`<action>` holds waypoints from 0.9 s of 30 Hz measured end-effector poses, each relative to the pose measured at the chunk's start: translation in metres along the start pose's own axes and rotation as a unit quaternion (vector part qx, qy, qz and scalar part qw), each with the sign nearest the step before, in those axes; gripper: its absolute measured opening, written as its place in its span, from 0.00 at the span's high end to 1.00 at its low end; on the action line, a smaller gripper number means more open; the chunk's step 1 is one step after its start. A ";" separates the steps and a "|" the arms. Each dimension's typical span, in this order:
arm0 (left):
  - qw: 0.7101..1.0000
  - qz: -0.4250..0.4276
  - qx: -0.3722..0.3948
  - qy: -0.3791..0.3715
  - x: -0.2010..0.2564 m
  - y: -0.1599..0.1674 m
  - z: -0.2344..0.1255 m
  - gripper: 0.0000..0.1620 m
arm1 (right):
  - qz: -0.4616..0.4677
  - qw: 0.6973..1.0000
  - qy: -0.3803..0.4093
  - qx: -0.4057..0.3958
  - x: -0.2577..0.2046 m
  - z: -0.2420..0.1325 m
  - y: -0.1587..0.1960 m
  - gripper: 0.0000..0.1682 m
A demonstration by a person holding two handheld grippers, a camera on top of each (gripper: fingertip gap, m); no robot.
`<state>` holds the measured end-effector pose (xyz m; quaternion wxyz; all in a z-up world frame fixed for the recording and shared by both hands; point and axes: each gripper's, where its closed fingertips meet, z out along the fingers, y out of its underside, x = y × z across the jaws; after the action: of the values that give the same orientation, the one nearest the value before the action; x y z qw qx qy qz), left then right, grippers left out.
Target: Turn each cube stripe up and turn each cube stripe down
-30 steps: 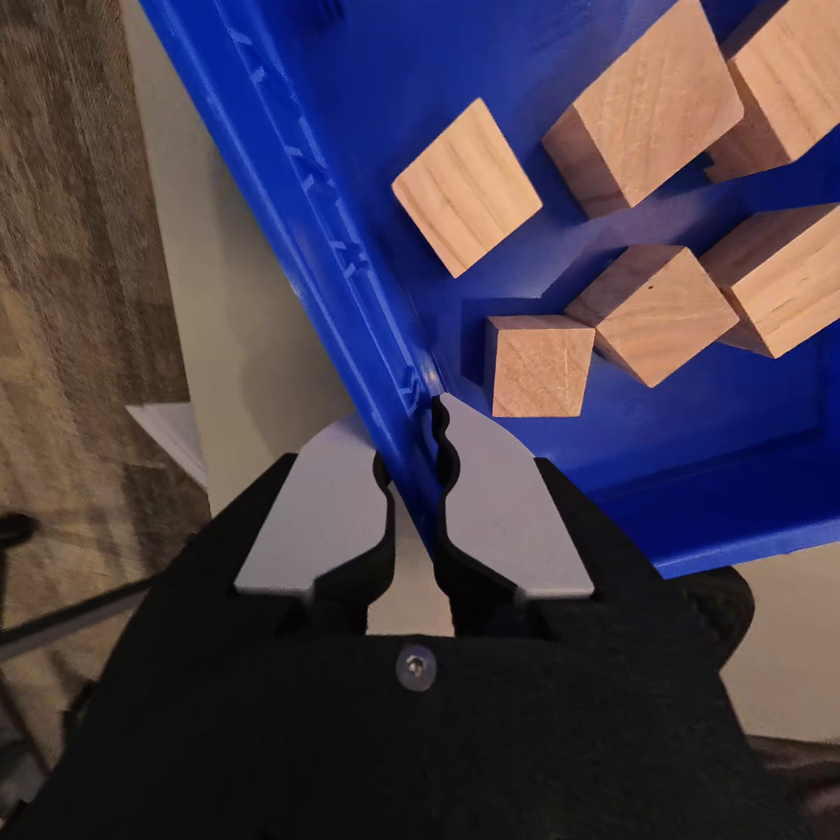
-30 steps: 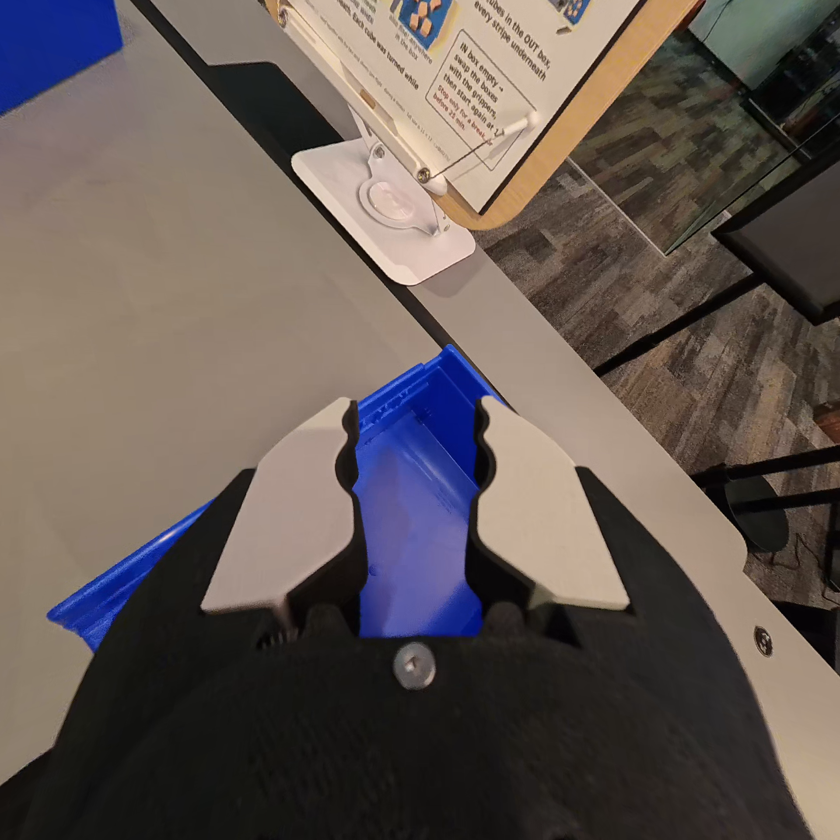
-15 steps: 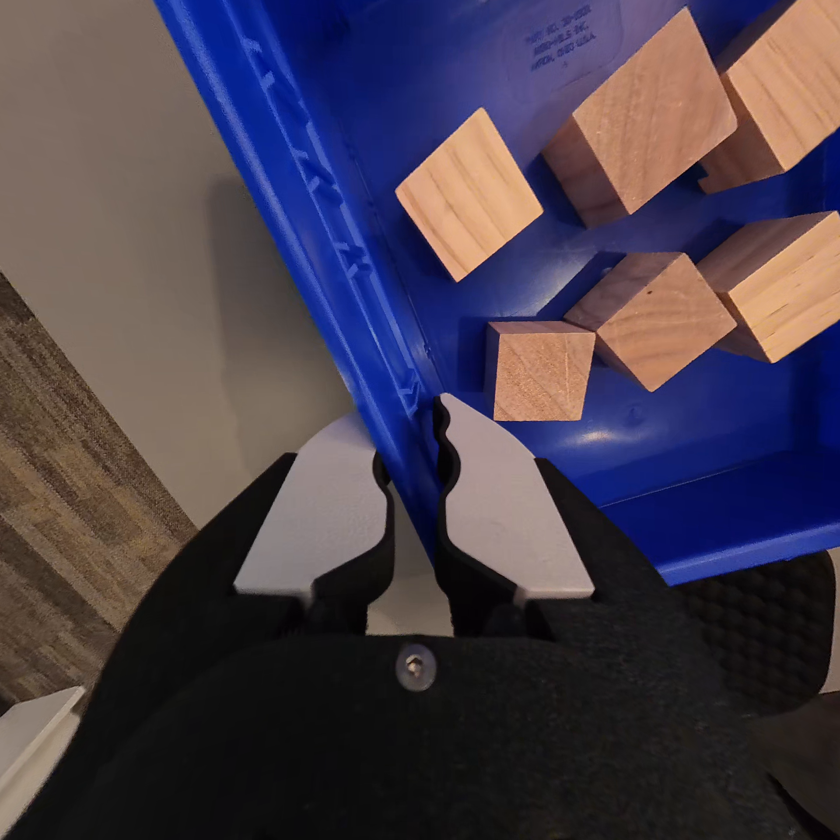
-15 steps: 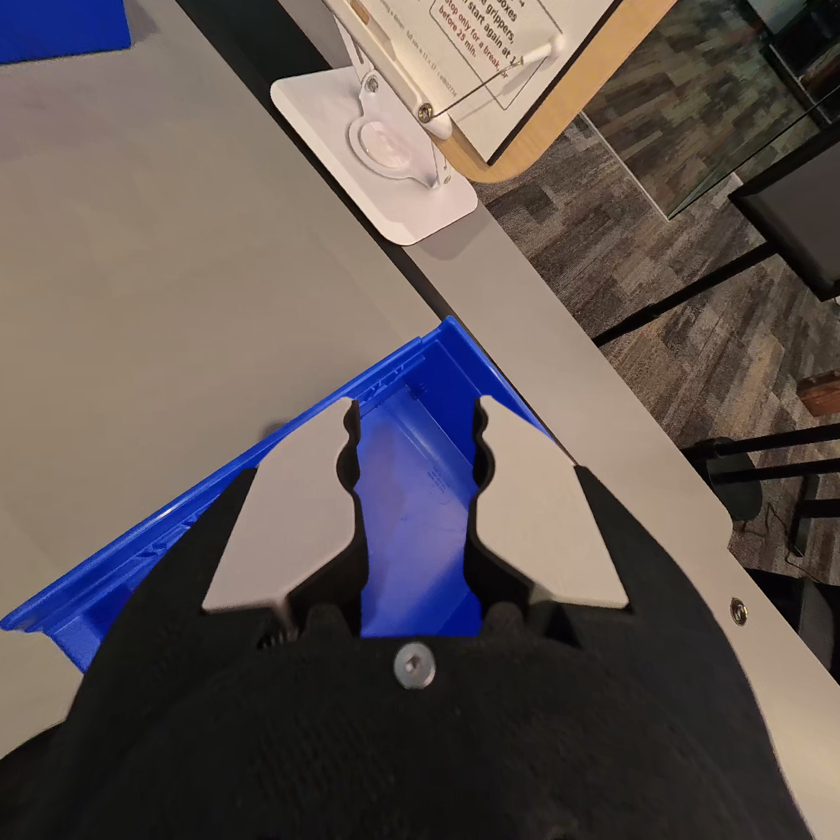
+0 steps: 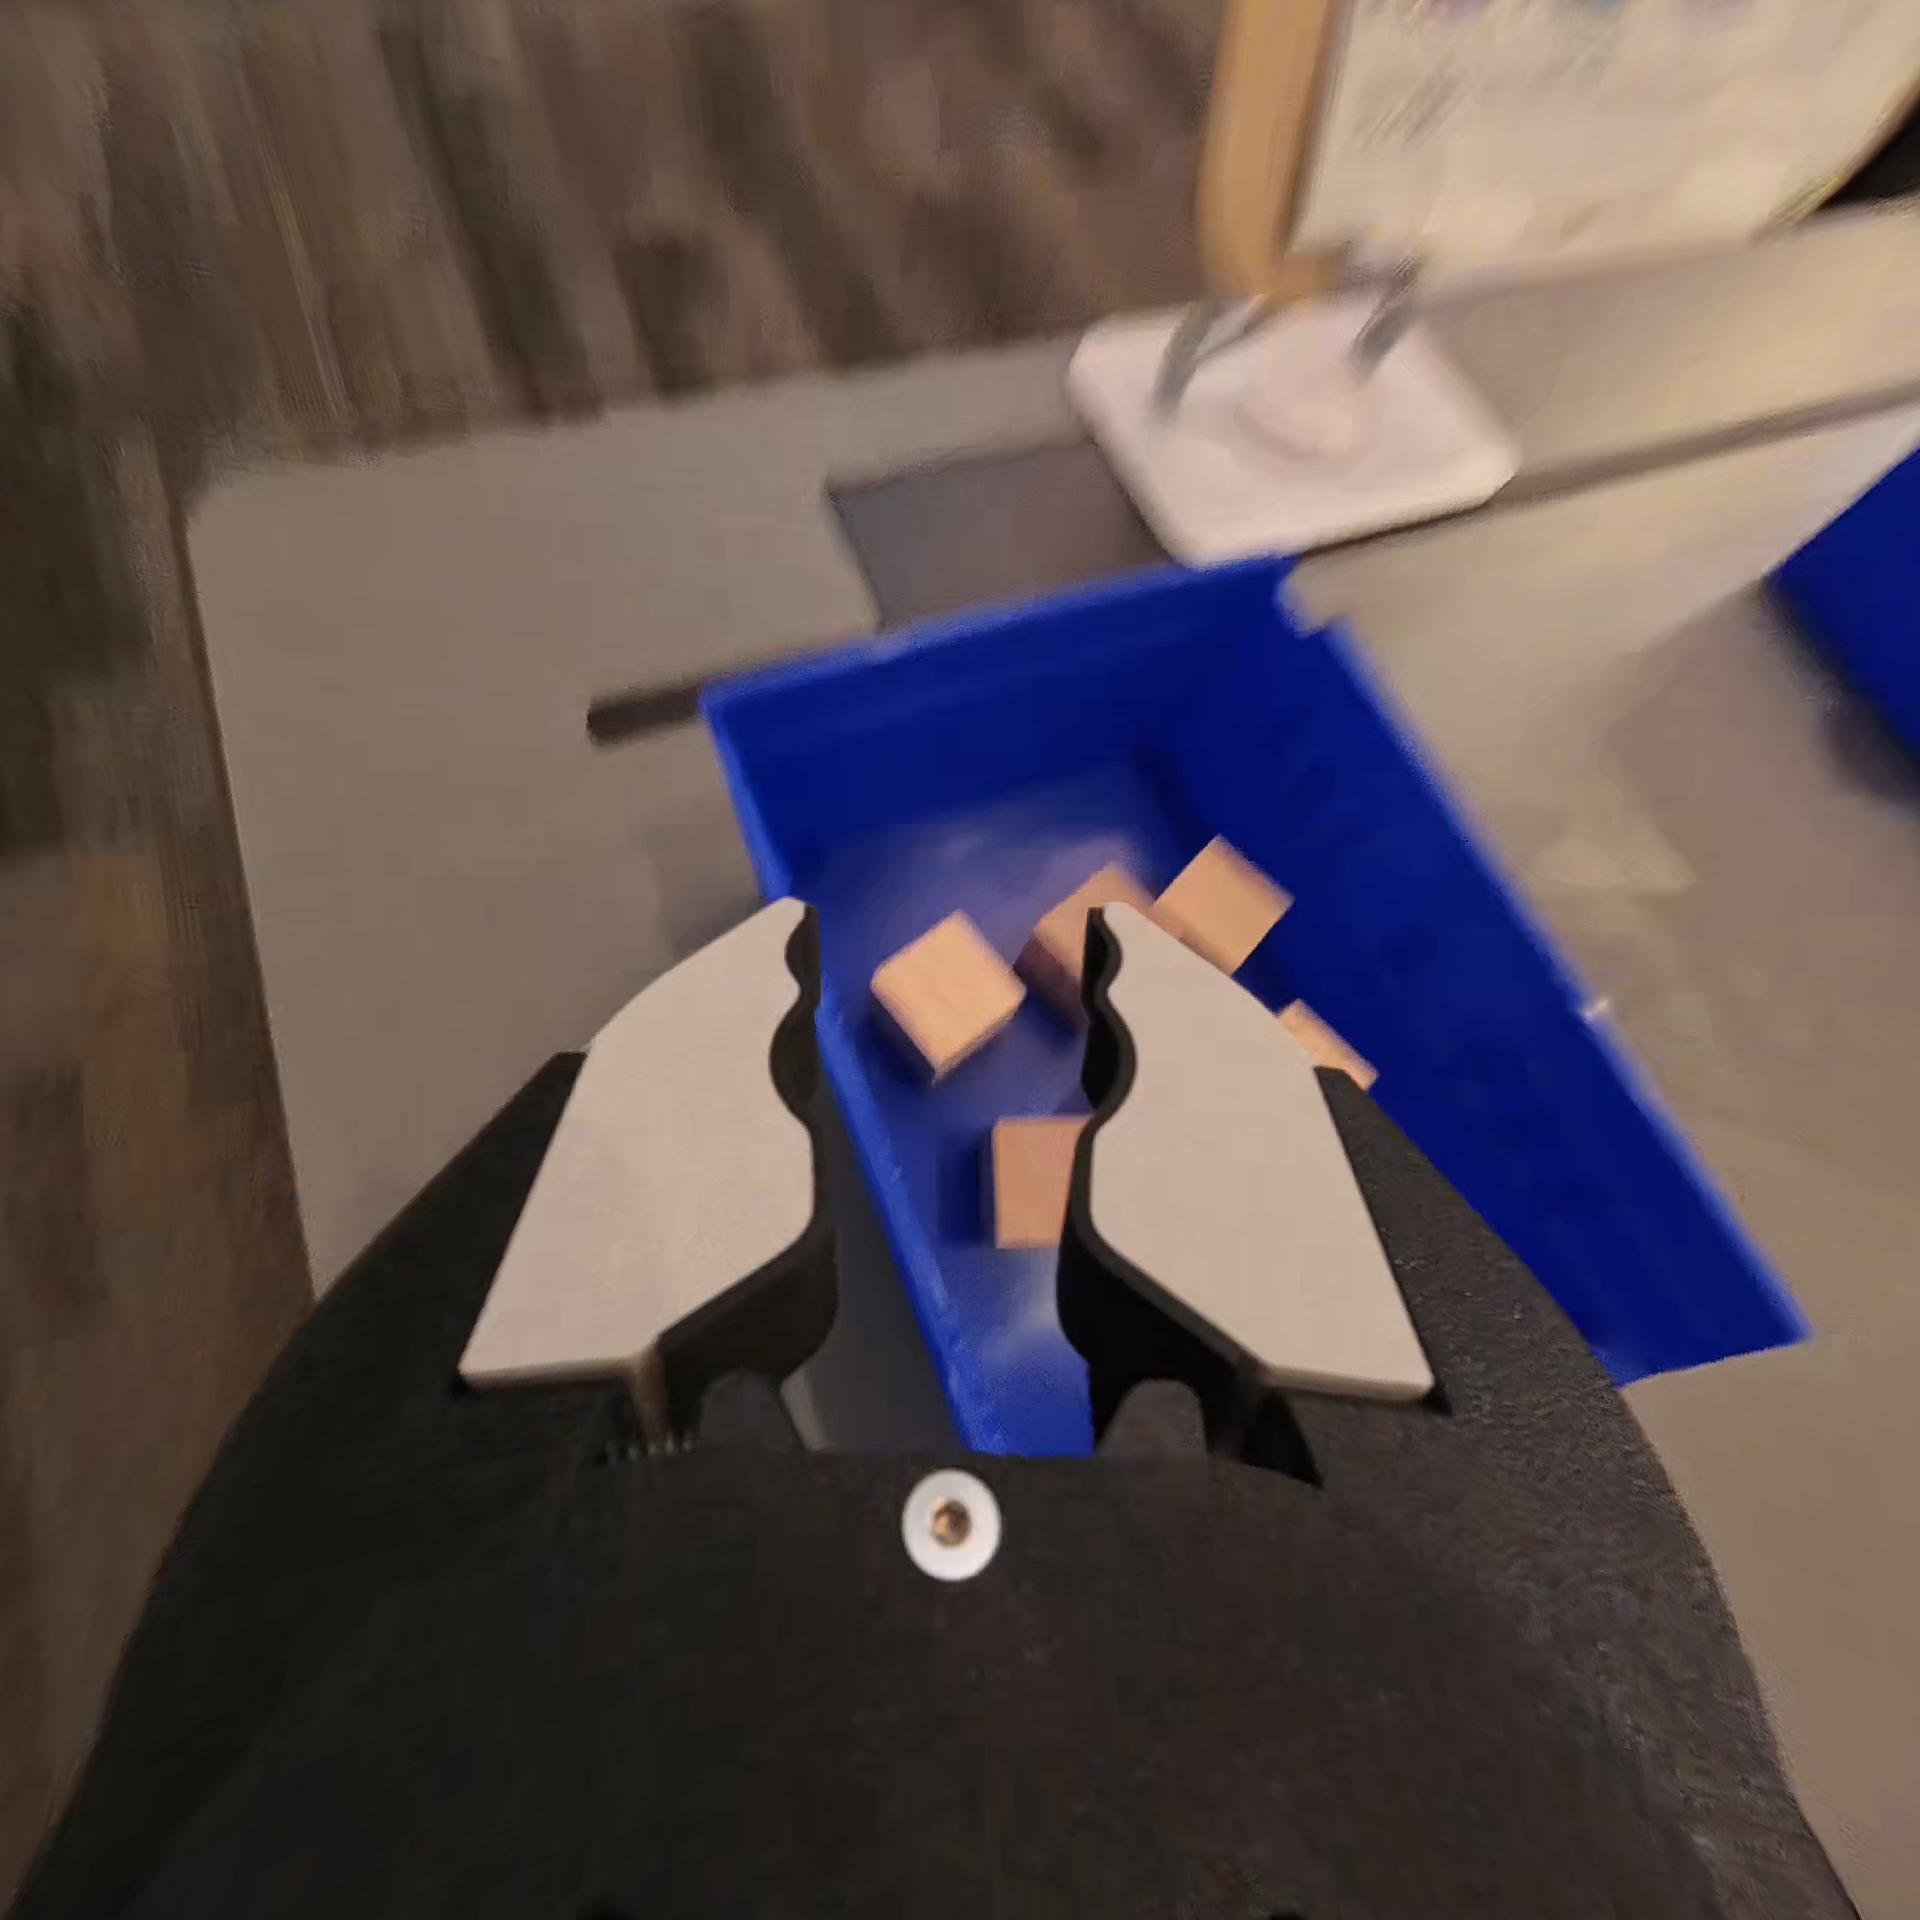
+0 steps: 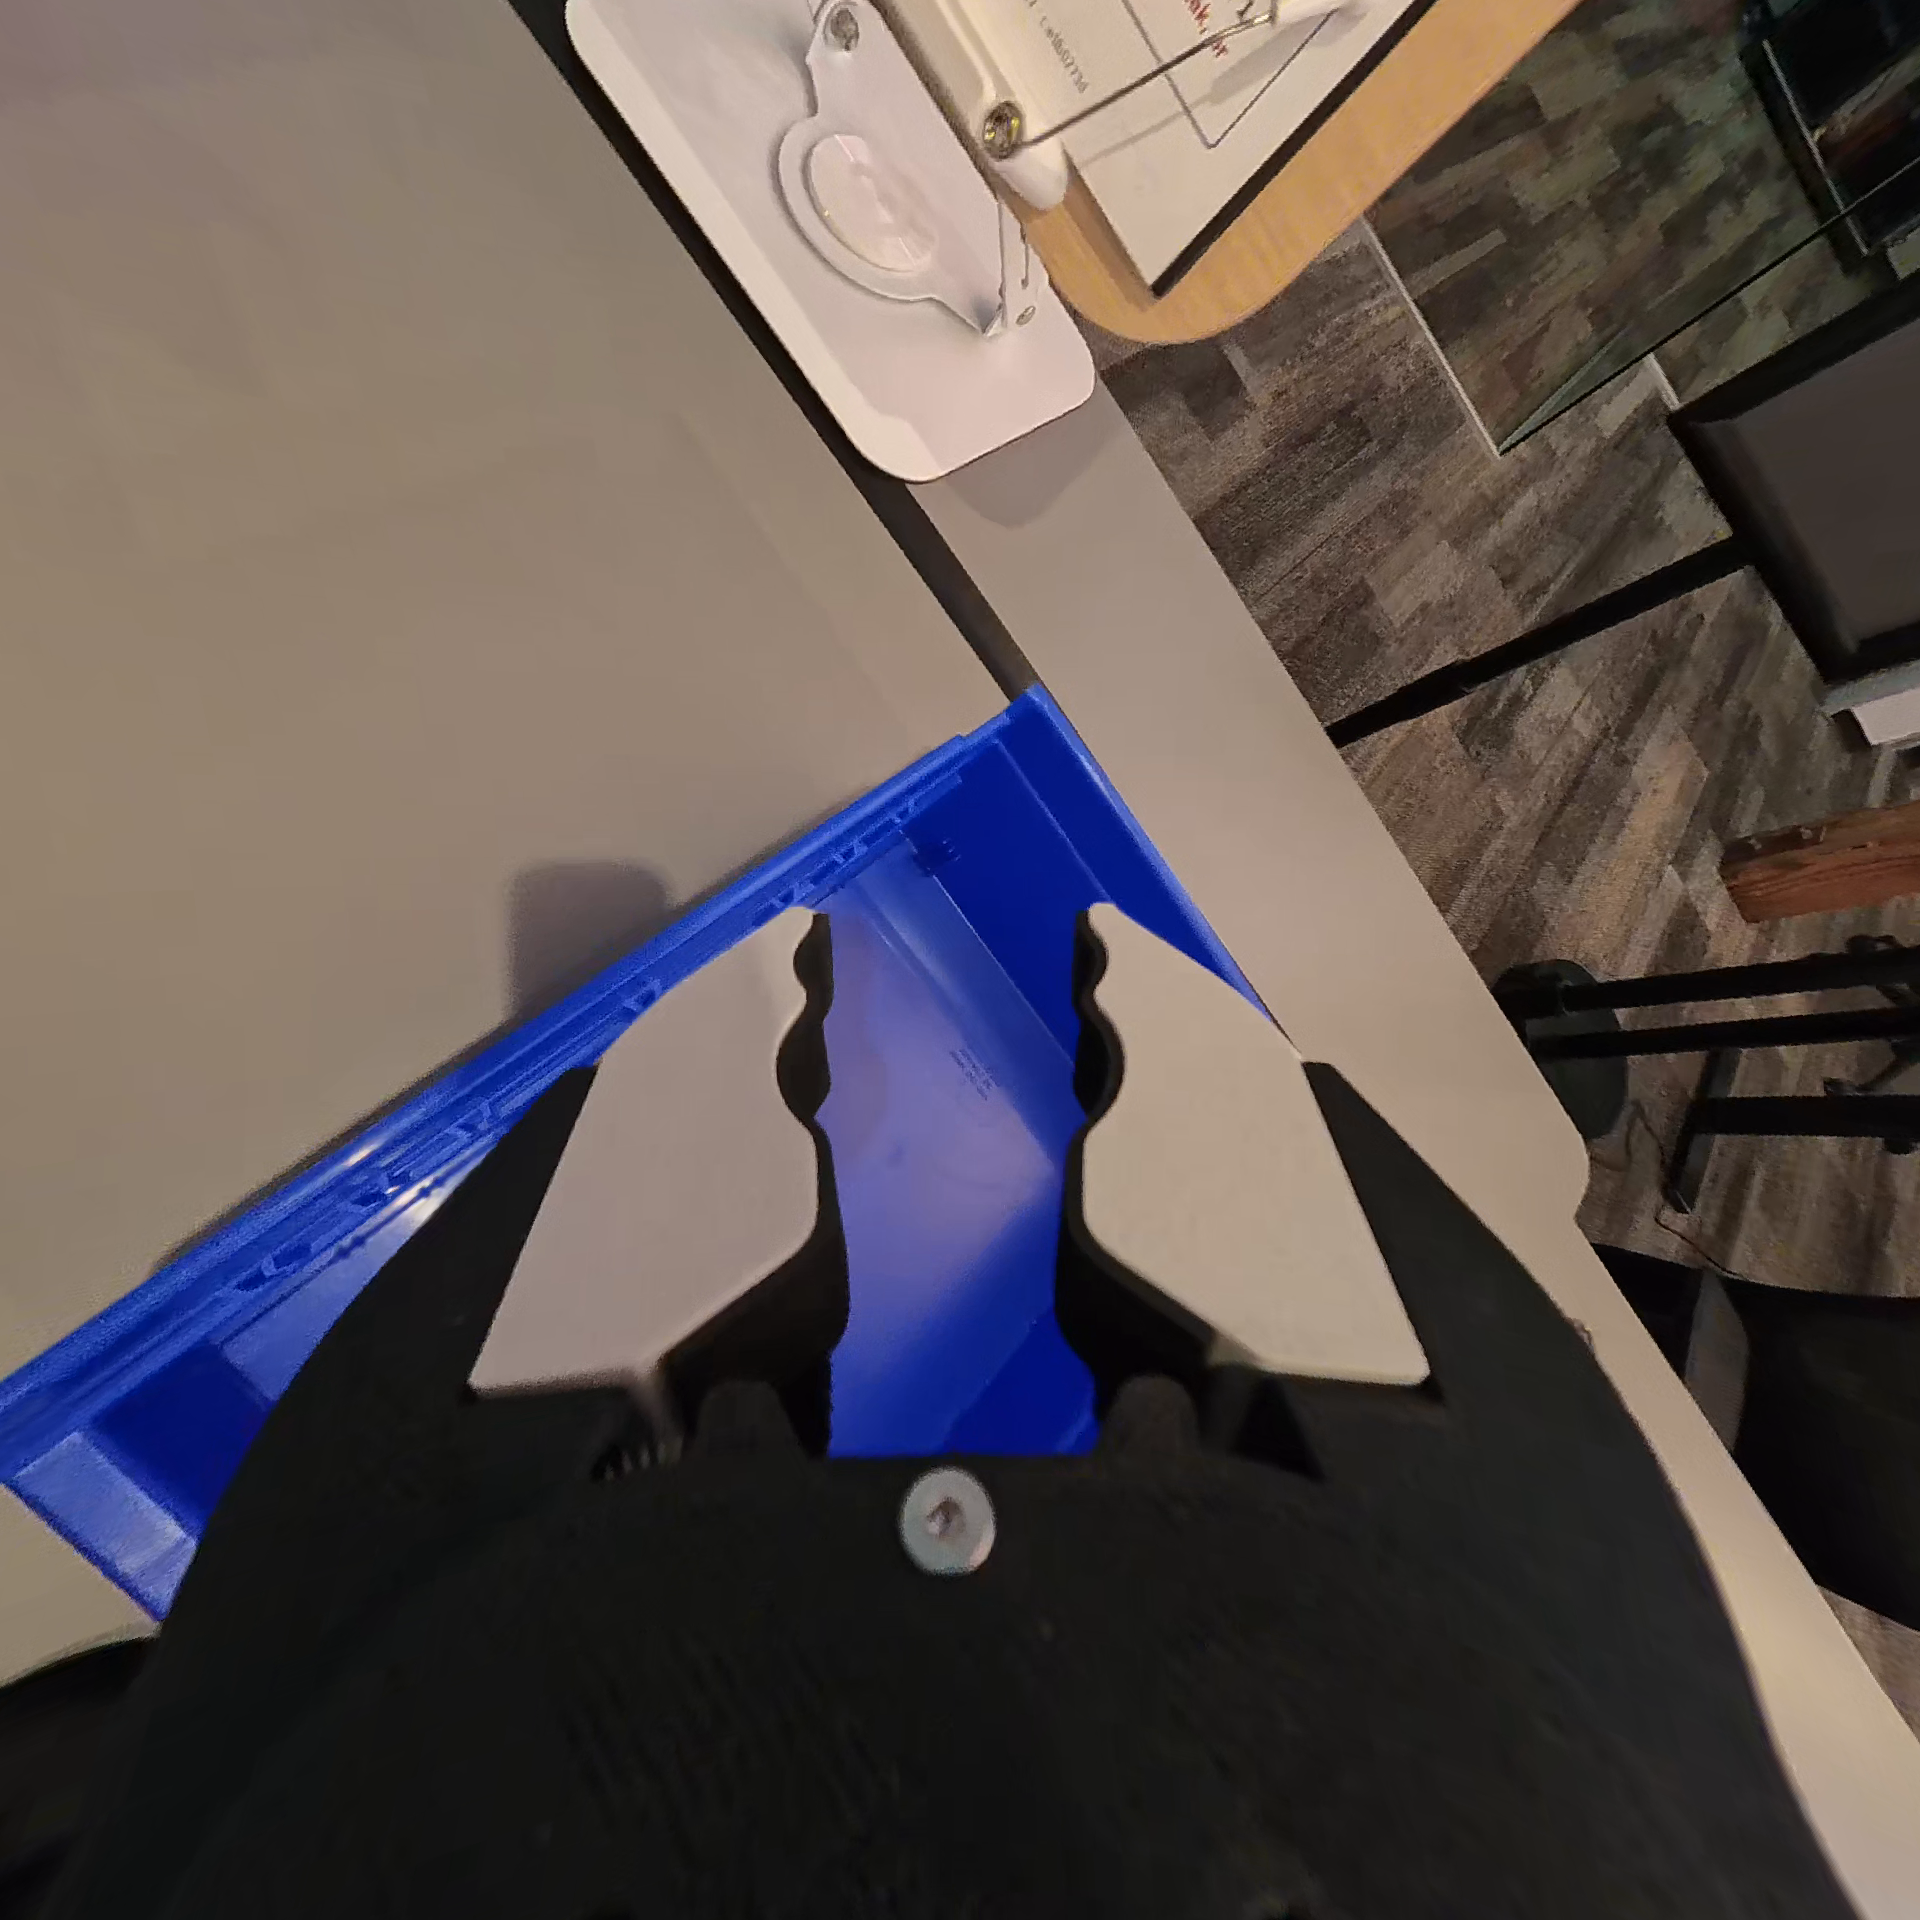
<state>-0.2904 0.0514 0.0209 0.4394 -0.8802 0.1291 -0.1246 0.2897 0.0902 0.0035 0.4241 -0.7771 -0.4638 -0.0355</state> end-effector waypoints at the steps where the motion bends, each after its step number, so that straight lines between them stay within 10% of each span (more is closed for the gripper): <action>1: 0.999 0.016 0.038 0.025 0.014 -0.017 -0.012 0.70 | -0.008 1.000 0.003 -0.006 -0.001 0.001 0.000 0.73; 5: 0.986 0.113 0.072 0.096 0.071 -0.028 -0.027 0.73 | -0.029 1.000 0.003 -0.012 -0.008 0.004 -0.003 0.73; 11: 0.946 0.261 -0.125 0.144 0.136 0.052 0.020 0.69 | -0.055 0.998 0.012 -0.015 -0.015 0.003 -0.010 0.73; 27: 0.873 0.377 -0.292 0.100 0.120 0.127 0.091 0.70 | -0.093 0.995 0.009 -0.035 -0.027 0.007 -0.010 0.73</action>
<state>-0.1631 0.0052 -0.1215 0.1606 -0.8357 0.5251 0.0065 0.2649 0.0789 -0.0068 0.3957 -0.7443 -0.5290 -0.0977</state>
